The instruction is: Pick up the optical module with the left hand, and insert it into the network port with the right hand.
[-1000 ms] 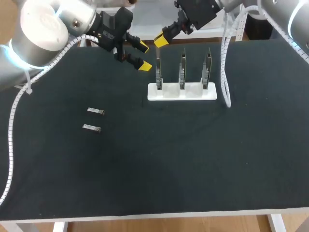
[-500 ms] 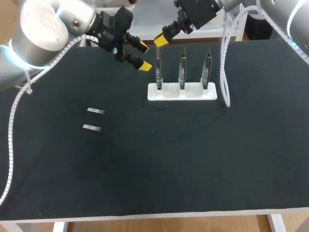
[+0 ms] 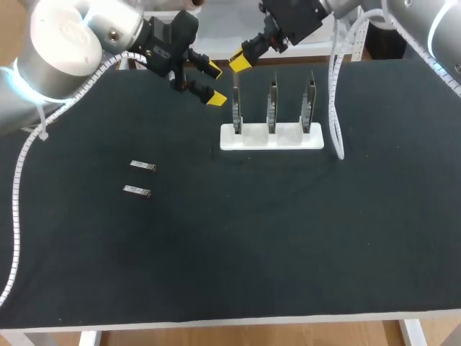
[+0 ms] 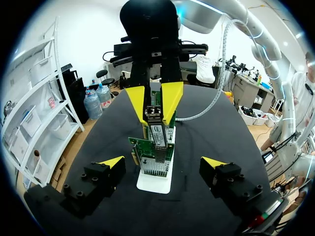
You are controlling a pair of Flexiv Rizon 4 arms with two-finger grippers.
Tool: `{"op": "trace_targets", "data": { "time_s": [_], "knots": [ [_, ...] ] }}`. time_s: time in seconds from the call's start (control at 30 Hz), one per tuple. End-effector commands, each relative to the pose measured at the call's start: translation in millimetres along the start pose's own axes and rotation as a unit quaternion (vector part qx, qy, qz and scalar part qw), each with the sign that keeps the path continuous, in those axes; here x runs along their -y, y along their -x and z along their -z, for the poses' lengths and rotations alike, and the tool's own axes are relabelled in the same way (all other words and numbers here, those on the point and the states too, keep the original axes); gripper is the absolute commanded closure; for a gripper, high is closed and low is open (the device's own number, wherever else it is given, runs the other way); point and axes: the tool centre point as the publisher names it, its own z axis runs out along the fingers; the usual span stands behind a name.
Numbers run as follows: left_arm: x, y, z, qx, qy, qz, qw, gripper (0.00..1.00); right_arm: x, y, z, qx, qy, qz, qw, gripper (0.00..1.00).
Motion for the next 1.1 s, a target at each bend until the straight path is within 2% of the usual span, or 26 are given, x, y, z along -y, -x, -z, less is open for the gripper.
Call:
{"op": "trace_targets", "data": {
  "time_s": [0.03, 0.4, 1.1],
  "knots": [
    [-0.7, 0.7, 0.0, -0.002, -0.001, 0.0, 1.0, 0.0, 7.1, 2.7, -0.6, -0.003, 0.037, 0.004, 0.999, 1.0],
    [-0.7, 0.7, 0.0, -0.002, -0.001, 0.0, 1.0, 0.0, 2.5, -0.6, -2.8, -0.019, 0.035, 0.025, 0.999, 1.0],
    [-0.7, 0.7, 0.0, -0.002, -0.001, 0.0, 1.0, 0.0, 7.4, -1.6, -3.0, -0.02, 0.022, 0.029, 0.999, 1.0]
  ]
}}
